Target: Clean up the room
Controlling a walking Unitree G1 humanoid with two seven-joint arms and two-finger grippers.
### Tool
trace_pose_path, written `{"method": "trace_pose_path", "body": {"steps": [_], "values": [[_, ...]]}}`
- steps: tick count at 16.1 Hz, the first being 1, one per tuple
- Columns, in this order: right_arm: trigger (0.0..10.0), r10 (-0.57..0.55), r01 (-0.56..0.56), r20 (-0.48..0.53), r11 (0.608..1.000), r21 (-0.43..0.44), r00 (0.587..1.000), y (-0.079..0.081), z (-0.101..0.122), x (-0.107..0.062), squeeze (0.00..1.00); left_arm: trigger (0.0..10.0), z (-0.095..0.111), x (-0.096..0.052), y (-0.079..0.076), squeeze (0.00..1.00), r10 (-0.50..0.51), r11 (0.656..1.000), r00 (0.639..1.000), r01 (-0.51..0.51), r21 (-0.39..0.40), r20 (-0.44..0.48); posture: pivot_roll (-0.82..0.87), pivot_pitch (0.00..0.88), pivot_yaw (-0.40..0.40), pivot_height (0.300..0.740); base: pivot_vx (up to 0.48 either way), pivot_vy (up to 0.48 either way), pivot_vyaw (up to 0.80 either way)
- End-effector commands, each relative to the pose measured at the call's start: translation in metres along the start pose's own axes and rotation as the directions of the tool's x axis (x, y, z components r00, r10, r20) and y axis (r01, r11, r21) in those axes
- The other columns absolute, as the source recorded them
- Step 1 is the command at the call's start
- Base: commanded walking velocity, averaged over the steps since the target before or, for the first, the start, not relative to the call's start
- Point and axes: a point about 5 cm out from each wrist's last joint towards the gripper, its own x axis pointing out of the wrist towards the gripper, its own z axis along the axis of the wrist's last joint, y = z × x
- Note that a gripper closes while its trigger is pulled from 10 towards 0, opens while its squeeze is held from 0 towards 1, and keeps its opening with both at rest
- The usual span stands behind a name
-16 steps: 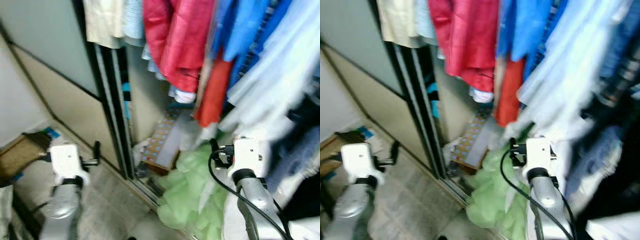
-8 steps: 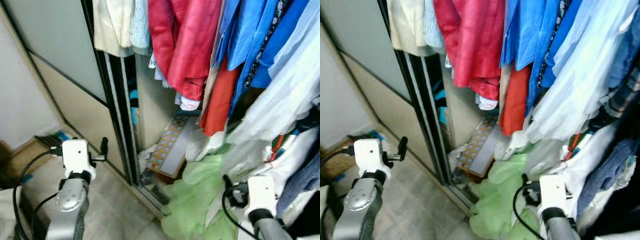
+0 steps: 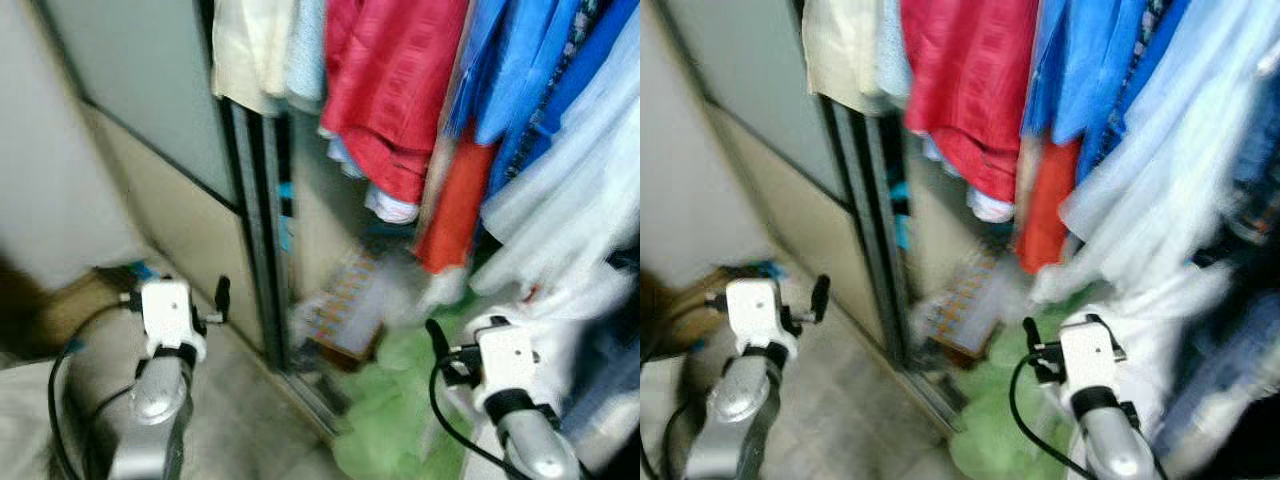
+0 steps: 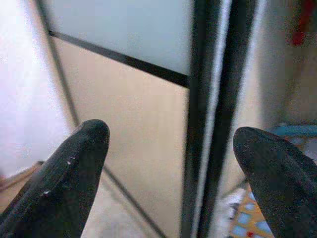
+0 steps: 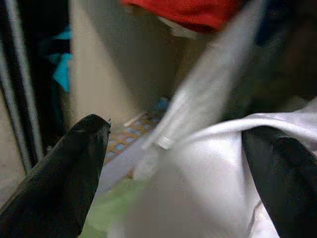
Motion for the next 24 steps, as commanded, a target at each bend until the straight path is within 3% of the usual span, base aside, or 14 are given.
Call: {"method": "trace_pose_path", "body": {"steps": [1,2,5,9,14,17,18,19,24], "values": [[10.0,0.009,-0.009,0.035,1.000,-0.007,0.999,0.002,0.006,0.007,0.00,10.0,-0.002,-0.001,0.005,0.00,0.010,1.000,1.000,-0.010,0.012,-0.001,-0.06,0.000,0.001,0.740,0.000,0.000,0.80],[10.0,0.027,-0.026,0.086,0.999,-0.019,0.996,0.004,0.020,0.015,0.00,10.0,-0.001,-0.001,0.009,0.00,0.023,1.000,1.000,-0.023,0.020,0.004,-0.06,0.000,-0.001,0.740,0.000,0.000,0.80],[10.0,0.112,-0.113,0.106,0.994,0.006,0.988,0.012,0.028,0.020,0.00,10.0,0.001,-0.001,0.007,0.00,0.022,1.000,1.000,-0.022,0.022,0.014,-0.06,0.000,0.002,0.740,0.000,0.000,0.80],[10.0,0.202,-0.204,0.125,0.979,0.001,0.971,0.024,0.037,0.017,0.00,10.0,0.005,-0.013,0.007,0.00,0.010,1.000,1.000,-0.010,0.026,0.011,-0.06,0.000,-0.001,0.740,0.000,0.000,0.80],[10.0,0.192,-0.199,0.150,0.979,0.033,0.970,0.033,0.042,0.026,0.00,10.0,0.003,-0.020,0.007,0.00,0.022,1.000,1.000,-0.022,0.000,0.002,-0.03,0.000,-0.015,0.740,0.000,0.000,0.80],[10.0,0.210,-0.213,0.168,0.977,-0.001,0.963,0.034,0.044,0.039,0.00,10.0,0.003,-0.012,0.000,0.00,0.061,0.998,0.998,-0.061,0.014,0.022,-0.03,0.000,-0.022,0.740,0.000,0.000,0.80],[10.0,0.208,-0.210,0.165,0.978,-0.001,0.964,0.033,0.042,0.044,0.00,10.0,0.005,-0.009,-0.003,0.00,0.032,0.998,0.999,-0.034,0.047,0.043,-0.03,0.000,-0.024,0.740,0.000,0.000,0.80],[10.0,0.212,-0.216,0.164,0.976,0.001,0.963,0.034,0.042,0.045,0.00,10.0,0.004,-0.007,-0.005,0.00,0.002,1.000,0.999,-0.003,0.030,0.041,-0.02,0.000,-0.032,0.740,0.000,0.000,0.80],[10.0,0.239,-0.243,0.179,0.970,0.003,0.954,0.041,0.048,0.055,0.00,10.0,0.000,-0.011,0.002,0.00,0.037,0.998,0.999,-0.038,0.046,0.015,0.02,0.000,-0.051,0.740,0.000,0.000,0.80]]}}
